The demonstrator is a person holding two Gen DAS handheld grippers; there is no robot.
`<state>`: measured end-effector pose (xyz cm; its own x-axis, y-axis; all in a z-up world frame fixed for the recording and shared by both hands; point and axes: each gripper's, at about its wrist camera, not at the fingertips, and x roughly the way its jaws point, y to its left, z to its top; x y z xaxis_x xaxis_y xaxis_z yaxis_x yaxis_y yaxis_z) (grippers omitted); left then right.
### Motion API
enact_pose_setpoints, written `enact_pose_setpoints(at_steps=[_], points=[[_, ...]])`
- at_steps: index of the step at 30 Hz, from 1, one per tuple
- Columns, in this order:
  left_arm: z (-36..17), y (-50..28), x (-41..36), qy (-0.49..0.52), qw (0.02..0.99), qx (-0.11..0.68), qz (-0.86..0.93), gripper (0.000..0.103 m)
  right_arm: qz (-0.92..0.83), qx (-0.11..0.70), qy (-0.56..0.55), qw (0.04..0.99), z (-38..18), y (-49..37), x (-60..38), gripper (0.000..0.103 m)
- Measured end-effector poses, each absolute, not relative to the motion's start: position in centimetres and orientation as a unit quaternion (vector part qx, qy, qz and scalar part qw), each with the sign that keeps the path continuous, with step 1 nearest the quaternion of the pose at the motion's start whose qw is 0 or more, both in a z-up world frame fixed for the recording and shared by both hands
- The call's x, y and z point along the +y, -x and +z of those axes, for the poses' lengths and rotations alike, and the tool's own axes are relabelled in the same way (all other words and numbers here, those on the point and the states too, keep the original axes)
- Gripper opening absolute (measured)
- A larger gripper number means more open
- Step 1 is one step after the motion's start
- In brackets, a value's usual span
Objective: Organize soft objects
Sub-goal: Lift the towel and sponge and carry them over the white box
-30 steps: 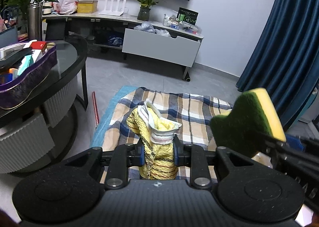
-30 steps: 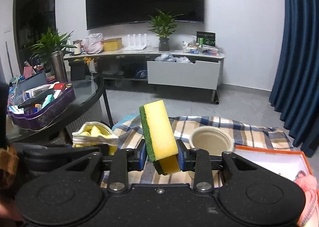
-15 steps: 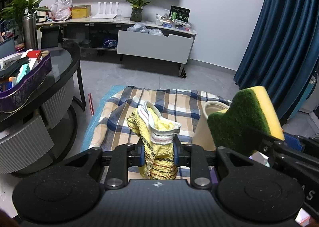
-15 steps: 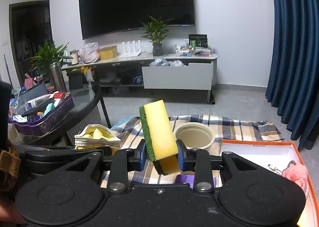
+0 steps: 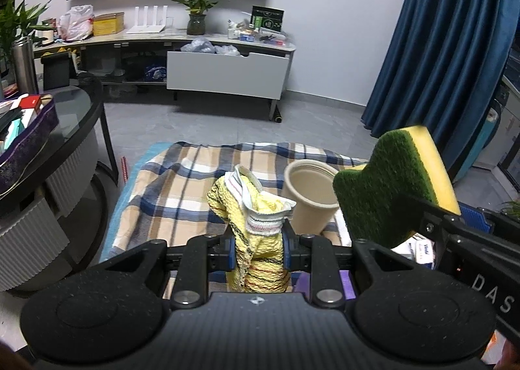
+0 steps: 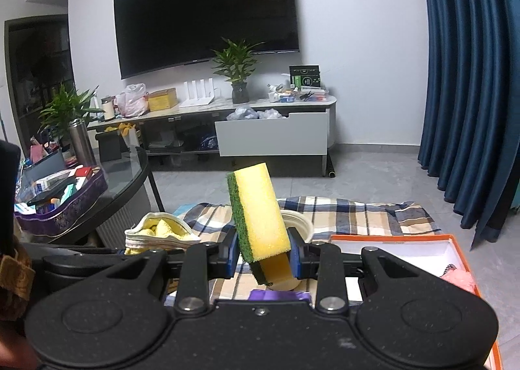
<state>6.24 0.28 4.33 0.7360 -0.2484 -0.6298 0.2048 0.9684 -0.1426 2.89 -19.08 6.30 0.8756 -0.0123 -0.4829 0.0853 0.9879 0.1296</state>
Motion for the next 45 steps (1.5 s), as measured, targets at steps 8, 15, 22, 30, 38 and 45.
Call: enact_pose_setpoints(at_steps=[8, 15, 22, 30, 38, 45], points=[[4.5, -5.8, -1.0, 0.020, 0.929, 0.343, -0.136, 0.026, -0.038, 0.244, -0.077, 0.966, 6.5, -1.9, -20.7, 0.038], [4.3, -5.8, -2.1, 0.012, 0.926, 0.345, -0.150, 0.026, -0.047, 0.241, -0.082, 0.966, 6.6, -1.4, -21.8, 0.038], [4.4, -6.0, -2.9, 0.003, 0.925, 0.346, -0.158, 0.027, -0.057, 0.241, -0.089, 0.965, 6.5, -1.0, -22.5, 0.038], [4.2, -6.0, -4.1, -0.005, 0.922, 0.347, -0.171, 0.027, -0.070, 0.239, -0.097, 0.964, 6.4, -0.5, -23.7, 0.038], [4.0, -6.0, -5.3, -0.010, 0.919, 0.350, -0.183, 0.027, -0.080, 0.239, -0.103, 0.962, 6.3, 0.0, -24.8, 0.038], [3.8, -5.6, -6.3, -0.013, 0.916, 0.352, -0.192, 0.027, -0.089, 0.240, -0.108, 0.961, 6.1, 0.3, -25.6, 0.038]])
